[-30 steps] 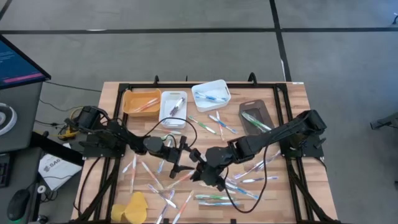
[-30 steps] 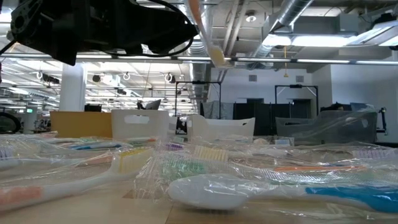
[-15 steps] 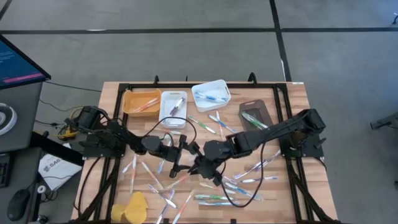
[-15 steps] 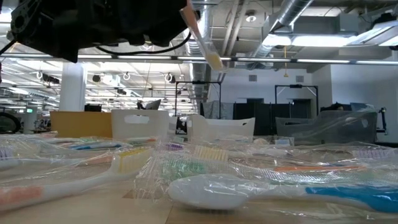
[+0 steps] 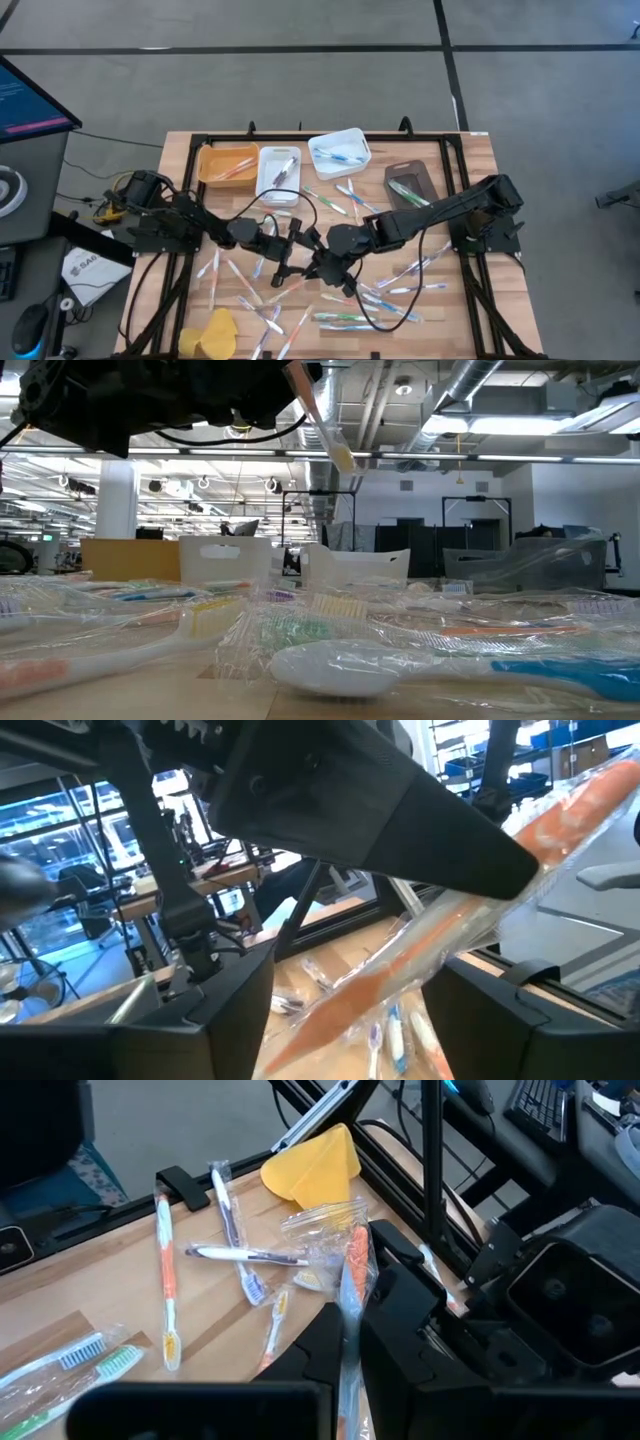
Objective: Pick & Place Toothbrushes
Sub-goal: Put the orange toothbrush into the yellow bin
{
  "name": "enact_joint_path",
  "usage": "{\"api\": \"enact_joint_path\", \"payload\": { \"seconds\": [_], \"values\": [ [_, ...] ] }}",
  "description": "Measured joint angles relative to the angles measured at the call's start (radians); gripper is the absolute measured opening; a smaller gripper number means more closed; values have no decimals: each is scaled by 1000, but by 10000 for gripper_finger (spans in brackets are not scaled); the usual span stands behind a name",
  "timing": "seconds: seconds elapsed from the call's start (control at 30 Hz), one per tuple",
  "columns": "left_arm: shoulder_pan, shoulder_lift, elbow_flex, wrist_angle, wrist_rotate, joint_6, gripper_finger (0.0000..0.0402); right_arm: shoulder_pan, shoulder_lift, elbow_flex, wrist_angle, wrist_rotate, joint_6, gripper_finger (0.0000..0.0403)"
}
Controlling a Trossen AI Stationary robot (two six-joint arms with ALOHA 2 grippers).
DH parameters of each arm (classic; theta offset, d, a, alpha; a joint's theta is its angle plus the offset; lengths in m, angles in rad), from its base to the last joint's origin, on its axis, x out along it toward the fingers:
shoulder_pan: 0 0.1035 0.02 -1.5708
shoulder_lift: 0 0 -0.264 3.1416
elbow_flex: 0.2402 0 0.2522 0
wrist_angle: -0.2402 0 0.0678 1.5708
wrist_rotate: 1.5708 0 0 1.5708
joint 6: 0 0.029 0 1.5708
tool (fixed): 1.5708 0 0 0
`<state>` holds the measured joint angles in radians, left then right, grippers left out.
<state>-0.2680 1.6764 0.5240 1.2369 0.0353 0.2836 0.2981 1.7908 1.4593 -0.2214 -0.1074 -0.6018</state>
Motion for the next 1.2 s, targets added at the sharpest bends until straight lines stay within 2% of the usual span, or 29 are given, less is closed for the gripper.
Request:
{"api": "enact_joint_path", "payload": {
  "seconds": [0.27, 0.6, 0.8, 0.93, 1.2],
  "values": [
    [-1, 0, 0, -1, 0, 0, 181, -1, 0, 0, 0, 1, 0, 23],
    [-2, 0, -1, -9, 8, 11, 82, -7, -3, 0, 0, 2, 14, 26],
    [-3, 2, -3, -16, 15, 13, 38, -16, -5, 0, -2, 1, 59, 36],
    [-3, 2, -3, -23, 14, 2, 26, -26, -5, 1, -7, 1, 122, 57],
    [1, -1, 4, -9, -22, -11, 16, -34, 4, 0, -43, 8, 146, 102]
  ]
}}
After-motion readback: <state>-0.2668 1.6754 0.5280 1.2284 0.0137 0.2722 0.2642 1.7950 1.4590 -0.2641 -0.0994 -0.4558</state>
